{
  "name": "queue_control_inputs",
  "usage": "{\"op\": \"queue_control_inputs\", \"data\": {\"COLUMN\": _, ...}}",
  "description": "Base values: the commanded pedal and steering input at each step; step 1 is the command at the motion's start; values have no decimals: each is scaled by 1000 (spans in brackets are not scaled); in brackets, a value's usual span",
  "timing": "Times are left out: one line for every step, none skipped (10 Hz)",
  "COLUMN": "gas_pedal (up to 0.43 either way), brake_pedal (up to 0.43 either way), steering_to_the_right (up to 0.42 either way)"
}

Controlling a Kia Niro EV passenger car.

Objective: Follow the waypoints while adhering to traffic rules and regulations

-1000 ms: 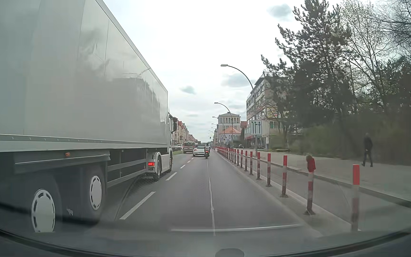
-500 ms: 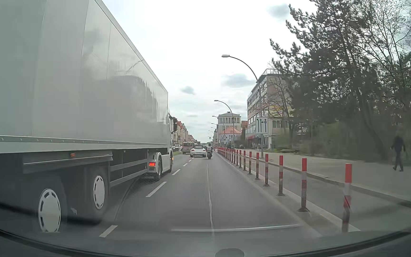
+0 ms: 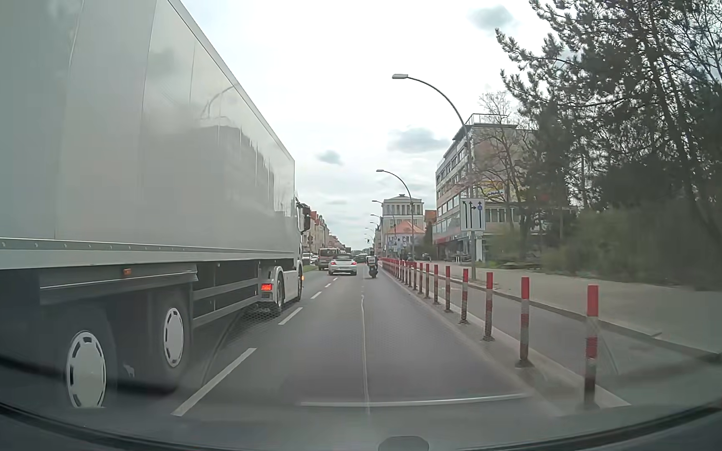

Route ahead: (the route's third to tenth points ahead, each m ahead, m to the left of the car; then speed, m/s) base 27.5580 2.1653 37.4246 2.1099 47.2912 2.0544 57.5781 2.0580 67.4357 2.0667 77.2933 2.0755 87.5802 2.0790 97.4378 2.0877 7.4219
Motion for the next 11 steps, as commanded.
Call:
{"op": "queue_control_inputs", "data": {"gas_pedal": 0, "brake_pedal": 0, "steering_to_the_right": 1}}
{"op": "queue_control_inputs", "data": {"gas_pedal": 0, "brake_pedal": 0, "steering_to_the_right": 1}}
{"op": "queue_control_inputs", "data": {"gas_pedal": 0, "brake_pedal": 67, "steering_to_the_right": 1}}
{"op": "queue_control_inputs", "data": {"gas_pedal": 0, "brake_pedal": 189, "steering_to_the_right": 1}}
{"op": "queue_control_inputs", "data": {"gas_pedal": 0, "brake_pedal": 213, "steering_to_the_right": 1}}
{"op": "queue_control_inputs", "data": {"gas_pedal": 0, "brake_pedal": 220, "steering_to_the_right": 1}}
{"op": "queue_control_inputs", "data": {"gas_pedal": 0, "brake_pedal": 256, "steering_to_the_right": 1}}
{"op": "queue_control_inputs", "data": {"gas_pedal": 0, "brake_pedal": 274, "steering_to_the_right": 1}}
{"op": "queue_control_inputs", "data": {"gas_pedal": 0, "brake_pedal": 274, "steering_to_the_right": 1}}
{"op": "queue_control_inputs", "data": {"gas_pedal": 0, "brake_pedal": 238, "steering_to_the_right": 1}}
{"op": "queue_control_inputs", "data": {"gas_pedal": 0, "brake_pedal": 183, "steering_to_the_right": -1}}
